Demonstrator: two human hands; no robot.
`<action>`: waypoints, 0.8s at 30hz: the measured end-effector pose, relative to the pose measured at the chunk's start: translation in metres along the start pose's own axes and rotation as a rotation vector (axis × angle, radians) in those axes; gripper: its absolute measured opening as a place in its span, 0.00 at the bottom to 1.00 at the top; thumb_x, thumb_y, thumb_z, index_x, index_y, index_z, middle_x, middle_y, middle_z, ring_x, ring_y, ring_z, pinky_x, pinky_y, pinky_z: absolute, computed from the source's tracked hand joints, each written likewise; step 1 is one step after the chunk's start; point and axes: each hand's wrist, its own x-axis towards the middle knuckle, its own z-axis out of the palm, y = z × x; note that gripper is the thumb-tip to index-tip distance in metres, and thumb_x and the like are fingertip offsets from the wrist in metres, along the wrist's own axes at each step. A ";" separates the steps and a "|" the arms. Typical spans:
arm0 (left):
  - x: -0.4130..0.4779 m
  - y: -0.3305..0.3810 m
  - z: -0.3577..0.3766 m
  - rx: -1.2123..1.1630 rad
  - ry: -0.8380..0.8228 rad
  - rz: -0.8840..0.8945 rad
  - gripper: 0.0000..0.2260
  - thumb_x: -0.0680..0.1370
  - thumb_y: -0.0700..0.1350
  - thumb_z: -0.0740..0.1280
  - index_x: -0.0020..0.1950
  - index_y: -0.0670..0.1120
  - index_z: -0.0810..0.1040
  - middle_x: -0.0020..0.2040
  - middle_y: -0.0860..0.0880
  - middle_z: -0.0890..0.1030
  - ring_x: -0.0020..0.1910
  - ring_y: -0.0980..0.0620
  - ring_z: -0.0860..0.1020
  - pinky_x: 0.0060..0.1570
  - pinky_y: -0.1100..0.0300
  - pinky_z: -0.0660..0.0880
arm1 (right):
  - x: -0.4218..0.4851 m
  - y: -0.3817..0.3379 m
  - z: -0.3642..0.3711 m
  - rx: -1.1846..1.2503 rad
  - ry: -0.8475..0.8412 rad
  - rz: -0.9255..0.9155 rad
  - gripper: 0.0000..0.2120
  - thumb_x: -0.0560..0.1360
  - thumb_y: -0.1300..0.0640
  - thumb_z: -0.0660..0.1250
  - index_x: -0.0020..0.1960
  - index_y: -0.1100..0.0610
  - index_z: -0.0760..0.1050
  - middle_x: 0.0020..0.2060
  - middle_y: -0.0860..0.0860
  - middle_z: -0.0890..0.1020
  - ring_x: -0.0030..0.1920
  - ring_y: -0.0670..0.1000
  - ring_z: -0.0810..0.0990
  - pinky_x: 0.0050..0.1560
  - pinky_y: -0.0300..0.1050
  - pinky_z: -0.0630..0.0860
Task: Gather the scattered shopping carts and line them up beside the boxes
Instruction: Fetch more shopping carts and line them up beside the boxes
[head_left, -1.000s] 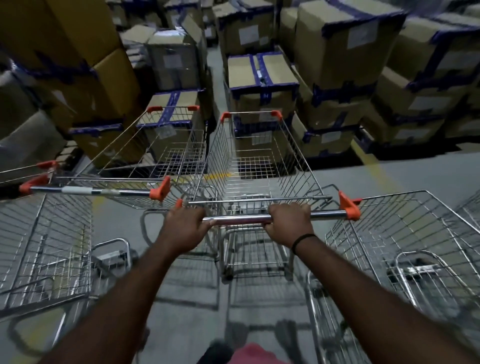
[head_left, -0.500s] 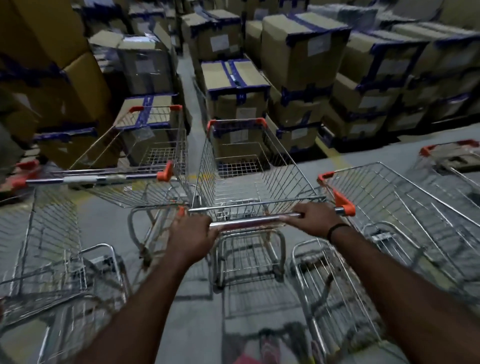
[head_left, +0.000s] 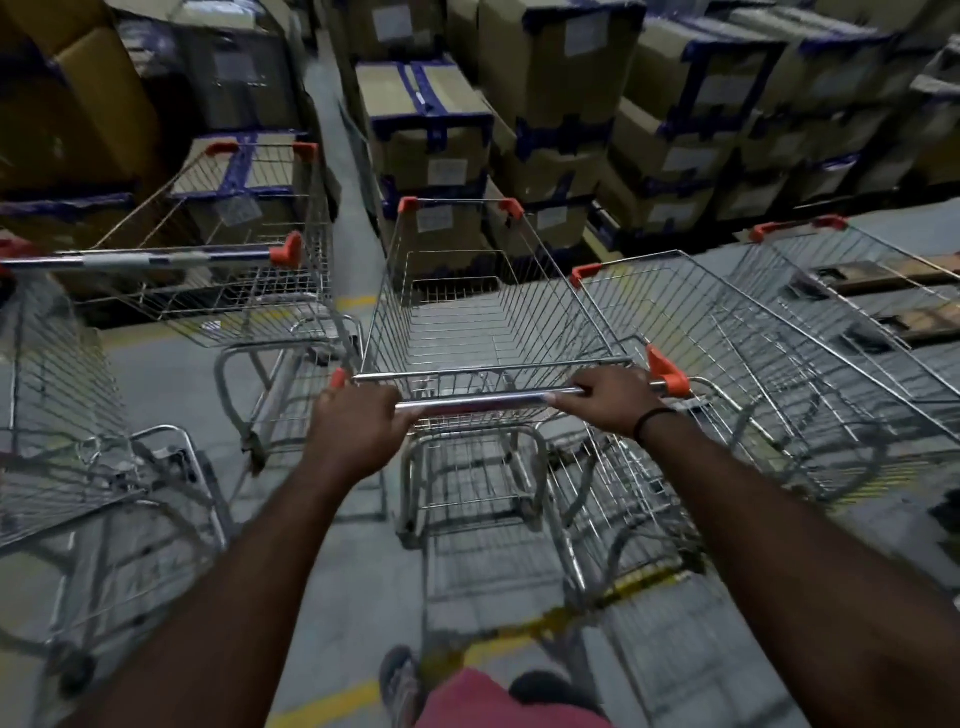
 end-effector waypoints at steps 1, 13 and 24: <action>-0.006 0.004 0.000 -0.003 -0.009 -0.017 0.28 0.77 0.70 0.49 0.49 0.51 0.79 0.46 0.50 0.84 0.54 0.45 0.81 0.73 0.43 0.60 | -0.008 0.001 0.001 0.021 0.001 -0.001 0.33 0.71 0.21 0.52 0.45 0.48 0.78 0.39 0.45 0.81 0.46 0.51 0.79 0.67 0.61 0.64; -0.107 0.061 -0.019 0.000 -0.145 -0.173 0.27 0.78 0.70 0.51 0.55 0.53 0.81 0.57 0.43 0.84 0.72 0.35 0.69 0.67 0.40 0.69 | -0.117 0.016 0.007 0.015 0.015 -0.072 0.25 0.77 0.30 0.58 0.47 0.51 0.77 0.39 0.47 0.77 0.49 0.53 0.77 0.70 0.64 0.57; -0.180 0.114 -0.031 -0.003 -0.106 -0.222 0.20 0.81 0.63 0.58 0.52 0.49 0.80 0.53 0.45 0.83 0.62 0.41 0.76 0.65 0.44 0.66 | -0.179 0.032 0.010 0.037 0.006 -0.126 0.22 0.77 0.30 0.58 0.42 0.49 0.72 0.43 0.46 0.77 0.55 0.55 0.78 0.71 0.69 0.55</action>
